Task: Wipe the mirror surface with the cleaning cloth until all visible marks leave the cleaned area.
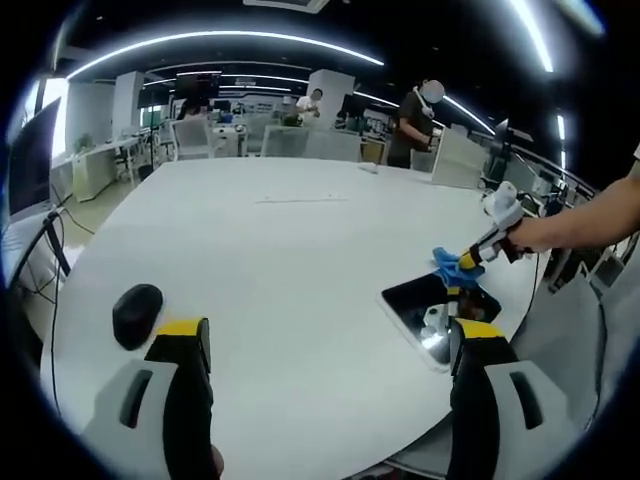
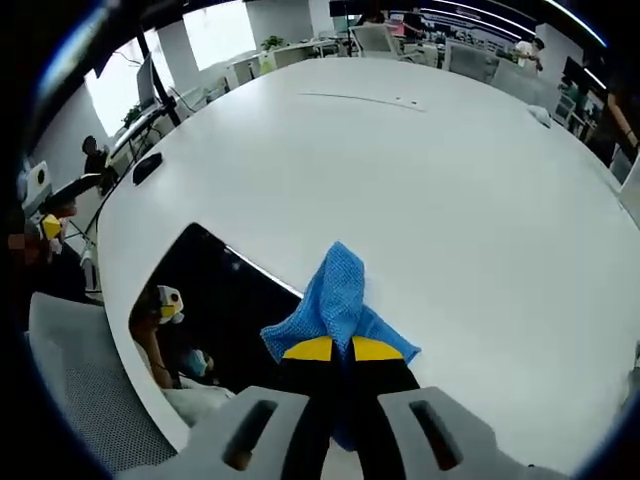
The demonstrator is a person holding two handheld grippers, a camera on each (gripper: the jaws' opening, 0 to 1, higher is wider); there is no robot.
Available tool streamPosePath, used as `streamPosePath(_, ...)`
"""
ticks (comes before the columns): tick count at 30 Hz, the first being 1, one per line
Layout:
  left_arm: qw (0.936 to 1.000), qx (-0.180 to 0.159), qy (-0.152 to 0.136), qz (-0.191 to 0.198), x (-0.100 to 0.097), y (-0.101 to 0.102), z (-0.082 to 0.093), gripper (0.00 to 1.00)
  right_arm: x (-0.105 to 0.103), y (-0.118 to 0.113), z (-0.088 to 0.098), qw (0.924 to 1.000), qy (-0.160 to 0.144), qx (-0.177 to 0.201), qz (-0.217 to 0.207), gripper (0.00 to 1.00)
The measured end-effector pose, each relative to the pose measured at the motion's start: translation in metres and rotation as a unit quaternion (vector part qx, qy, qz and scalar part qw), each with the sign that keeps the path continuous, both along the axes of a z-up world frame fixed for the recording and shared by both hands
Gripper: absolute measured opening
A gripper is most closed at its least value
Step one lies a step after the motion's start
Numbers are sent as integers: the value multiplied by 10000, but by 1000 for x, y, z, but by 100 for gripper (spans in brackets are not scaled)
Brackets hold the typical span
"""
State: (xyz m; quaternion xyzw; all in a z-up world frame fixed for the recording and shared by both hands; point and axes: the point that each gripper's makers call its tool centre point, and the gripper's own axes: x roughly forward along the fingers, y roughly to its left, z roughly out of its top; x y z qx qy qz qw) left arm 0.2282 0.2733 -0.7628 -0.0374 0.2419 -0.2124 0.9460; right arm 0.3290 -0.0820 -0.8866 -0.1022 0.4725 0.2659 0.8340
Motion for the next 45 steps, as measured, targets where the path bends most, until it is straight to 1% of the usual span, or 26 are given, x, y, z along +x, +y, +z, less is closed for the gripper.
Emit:
streamPosePath(1, 10000, 2, 0, 0, 0, -1, 0, 99, 2, 0, 0, 10000, -20, 19, -52, 0)
streamPosePath(3, 10000, -6, 4, 0, 0, -3, 1, 99, -2, 1, 2, 9999, 13, 52, -143, 0)
streamPosePath(7, 10000, -18, -1, 6, 2, -3, 0, 99, 0, 0, 0, 9998, 5, 97, -190, 0)
streamPosePath(9, 10000, -22, -8, -2, 3, -4, 0, 99, -1, 0, 1, 9994, 47, 163, -311, 0)
streamPosePath(11, 10000, -20, -19, 4, 3, -5, 1, 99, -1, 0, 5, 9992, -64, 223, -335, 0)
streamPosePath(16, 10000, -27, -37, 29, 5, -1, 2, 99, -4, -6, 19, 9987, -180, 334, -327, 0)
streamPosePath(19, 10000, -38, -49, 53, 5, 0, 2, 99, -6, -17, 33, 9981, -292, 384, -376, 0)
streamPosePath(23, 10000, -39, -51, 59, 4, -1, 2, 99, -4, -36, 43, 9968, -378, 419, -559, 0)
streamPosePath(24, 10000, -41, -46, 53, 4, -1, 0, 99, -5, -45, 47, 9957, -387, 446, -713, 0)
streamPosePath(25, 10000, -36, -43, 41, 4, -1, -1, 99, -6, -50, 49, 9946, -385, 492, -835, 0)
streamPosePath(27, 10000, -42, -44, 23, 5, -3, -1, 99, -8, -63, 52, 9934, -439, 487, -939, 0)
streamPosePath(31, 10000, -33, -68, -30, 4, -9, 2, 99, -16, -84, 41, 9917, -357, 442, -1156, 0)
streamPosePath(33, 10000, -12, -70, -49, 4, -11, 3, 99, -19, -90, 35, 9919, -335, 388, -1165, 0)
streamPosePath(34, 10000, -6, -72, -50, 3, -10, 4, 99, -21, -91, 34, 9921, -322, 356, -1161, 0)
streamPosePath(36, 10000, 13, -71, -51, 3, -9, 3, 99, -27, -94, 26, 9921, -205, 365, -1181, 0)
streamPosePath(37, 10000, 26, -67, -51, 3, -8, 3, 99, -32, -96, 21, 9918, -76, 393, -1215, 0)
streamPosePath(39, 10000, 50, -63, -46, 2, -7, 3, 99, -34, -103, 13, 9923, -99, 253, -1210, 0)
streamPosePath(43, 9999, 69, -76, -16, 0, -5, 6, 99, -43, -106, 2, 9922, 12, 203, -1226, 0)
streamPosePath(45, 9999, 70, -81, -1, 1, -4, 6, 99, -47, -106, -1, 9940, -32, 73, -1092, 1)
